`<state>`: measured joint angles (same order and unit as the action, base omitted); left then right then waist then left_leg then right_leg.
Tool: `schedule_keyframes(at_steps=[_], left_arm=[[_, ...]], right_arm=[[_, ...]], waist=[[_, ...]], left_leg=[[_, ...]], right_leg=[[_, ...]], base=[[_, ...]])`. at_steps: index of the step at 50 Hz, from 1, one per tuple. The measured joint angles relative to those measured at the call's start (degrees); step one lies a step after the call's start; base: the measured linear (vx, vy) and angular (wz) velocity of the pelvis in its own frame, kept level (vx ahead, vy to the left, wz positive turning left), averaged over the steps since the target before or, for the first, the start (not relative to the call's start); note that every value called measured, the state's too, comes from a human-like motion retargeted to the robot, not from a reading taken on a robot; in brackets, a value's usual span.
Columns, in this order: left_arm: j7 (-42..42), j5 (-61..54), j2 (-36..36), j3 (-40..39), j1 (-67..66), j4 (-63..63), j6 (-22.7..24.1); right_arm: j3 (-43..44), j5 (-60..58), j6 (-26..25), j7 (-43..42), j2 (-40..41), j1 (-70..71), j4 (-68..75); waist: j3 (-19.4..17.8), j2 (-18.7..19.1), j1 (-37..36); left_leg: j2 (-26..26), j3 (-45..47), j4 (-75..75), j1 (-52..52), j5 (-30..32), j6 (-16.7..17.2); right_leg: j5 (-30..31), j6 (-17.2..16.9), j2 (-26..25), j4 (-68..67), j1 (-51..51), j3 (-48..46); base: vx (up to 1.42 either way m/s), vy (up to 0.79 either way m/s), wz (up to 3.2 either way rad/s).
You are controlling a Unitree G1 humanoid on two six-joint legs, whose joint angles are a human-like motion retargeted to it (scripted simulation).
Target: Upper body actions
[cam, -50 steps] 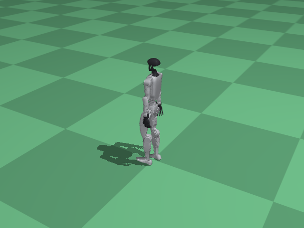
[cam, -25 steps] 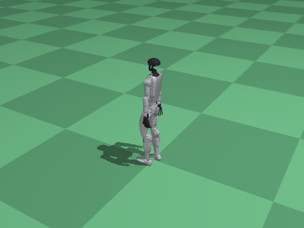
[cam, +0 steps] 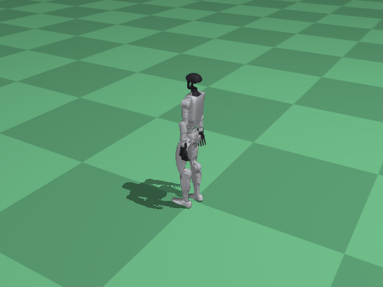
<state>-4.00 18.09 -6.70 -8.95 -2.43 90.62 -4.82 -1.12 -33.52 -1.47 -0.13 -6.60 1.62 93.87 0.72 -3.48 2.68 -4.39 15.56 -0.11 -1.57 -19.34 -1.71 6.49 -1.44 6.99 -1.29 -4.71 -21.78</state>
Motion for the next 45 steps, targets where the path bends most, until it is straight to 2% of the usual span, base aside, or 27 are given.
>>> schedule_keyframes(at_steps=[45], left_arm=[[-0.1,-0.1,0.1,-0.1,-0.3,-0.1,0.0]], right_arm=[[-0.3,-0.4,0.1,0.1,0.2,0.0,-0.1]], waist=[[0.4,0.0,-0.1]], left_leg=[[0.0,-0.3,0.0,0.3,0.2,0.2]], right_leg=[[-0.2,0.0,-0.1,0.1,0.0,-0.3]], base=[[0.0,0.0,0.0]])
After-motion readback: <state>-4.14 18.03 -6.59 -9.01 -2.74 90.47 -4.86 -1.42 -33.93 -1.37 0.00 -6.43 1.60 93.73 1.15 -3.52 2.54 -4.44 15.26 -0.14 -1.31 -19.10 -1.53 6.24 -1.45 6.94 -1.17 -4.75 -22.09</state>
